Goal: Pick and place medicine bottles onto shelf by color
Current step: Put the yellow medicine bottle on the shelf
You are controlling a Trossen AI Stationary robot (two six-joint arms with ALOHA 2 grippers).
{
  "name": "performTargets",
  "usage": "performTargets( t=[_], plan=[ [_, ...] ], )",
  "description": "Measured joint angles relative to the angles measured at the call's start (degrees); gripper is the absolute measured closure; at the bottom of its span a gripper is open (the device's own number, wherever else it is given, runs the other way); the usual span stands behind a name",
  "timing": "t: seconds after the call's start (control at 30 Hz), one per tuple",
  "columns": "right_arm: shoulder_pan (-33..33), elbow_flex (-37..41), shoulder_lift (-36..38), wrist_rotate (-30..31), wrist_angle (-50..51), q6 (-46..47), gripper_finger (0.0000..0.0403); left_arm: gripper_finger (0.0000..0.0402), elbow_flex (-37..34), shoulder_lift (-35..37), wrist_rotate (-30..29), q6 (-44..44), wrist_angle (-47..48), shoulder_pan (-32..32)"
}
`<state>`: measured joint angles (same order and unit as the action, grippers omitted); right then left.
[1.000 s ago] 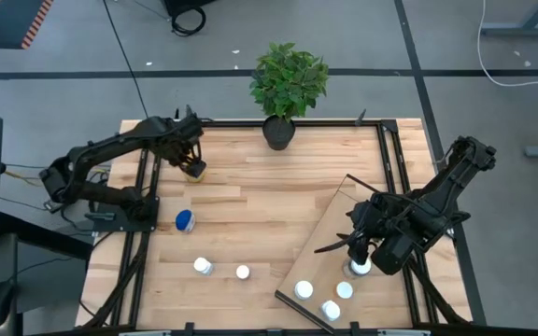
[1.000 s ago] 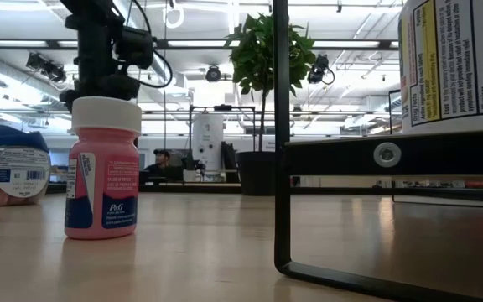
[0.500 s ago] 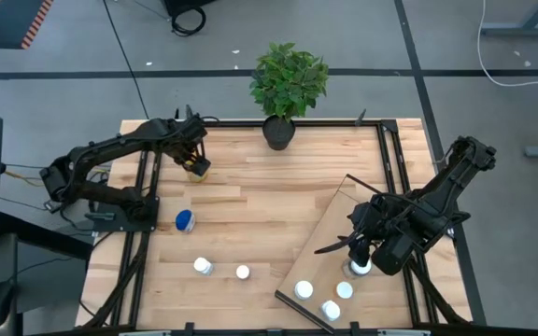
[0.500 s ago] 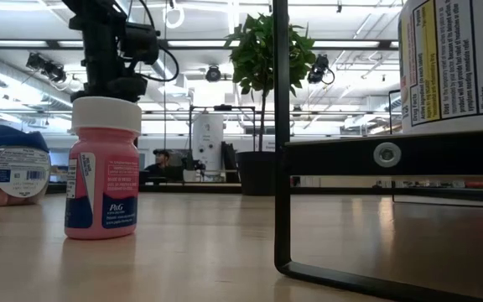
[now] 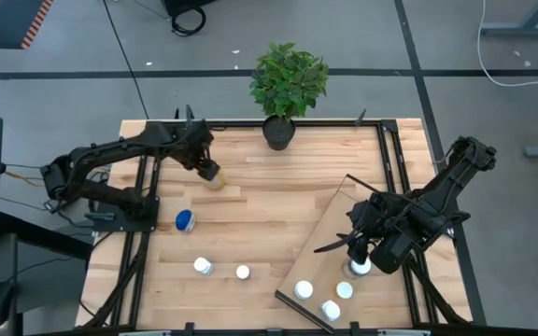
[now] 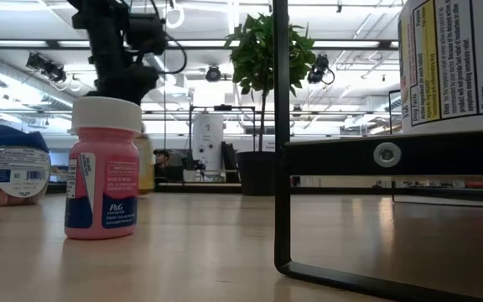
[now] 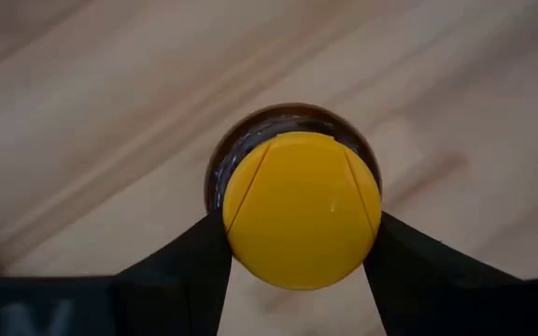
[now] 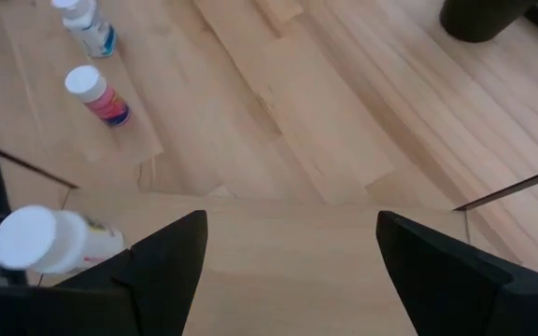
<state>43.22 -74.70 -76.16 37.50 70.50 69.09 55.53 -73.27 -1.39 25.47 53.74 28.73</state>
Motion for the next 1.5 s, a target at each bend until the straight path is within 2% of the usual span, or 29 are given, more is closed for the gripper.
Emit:
performTargets(
  t=[0.23, 0.37, 0.6, 0.73, 0.97, 1.2, 1.5],
  plan=[
    [-4.59, 0.0, 0.0, 0.15, -0.56, -3.78, 0.0084, 0.0191, 0.0, -0.87, 3.88, 7.61, -12.38, -8.49],
    [-7.92, 0.0, 0.0, 0.26, -2.63, -8.49, 0.0084, 0.0181, 0.0, -3.42, 4.49, 11.67, -16.22, -14.84],
    [-13.53, 0.02, 0.0, 0.37, -6.68, -16.94, 0.0084, 0.019, 0.02, -8.18, 4.63, 20.34, -24.22, -25.22],
    [-15.37, 0.02, 0.32, 0.13, -7.23, -19.56, 0.0084, 0.0186, 2.51, -10.26, 3.25, 23.41, -23.42, -28.79],
    [-16.81, 0.02, 1.98, -0.05, -7.9, -24.64, 0.0084, 0.019, 15.63, -16.17, -0.96, 18.84, -13.83, -30.38],
    [-17.22, 0.04, 6.6, 0.58, -7.59, -23.38, 0.0084, 0.0183, 30.73, -26.56, -1.53, 13.03, -3.37, -30.71],
    [-17.17, 0.03, 14.76, 1.03, -6.81, -23.5, 0.0084, 0.0181, 44.54, -37.52, -1.42, 11.33, -1.29, -32.76]
  ],
)
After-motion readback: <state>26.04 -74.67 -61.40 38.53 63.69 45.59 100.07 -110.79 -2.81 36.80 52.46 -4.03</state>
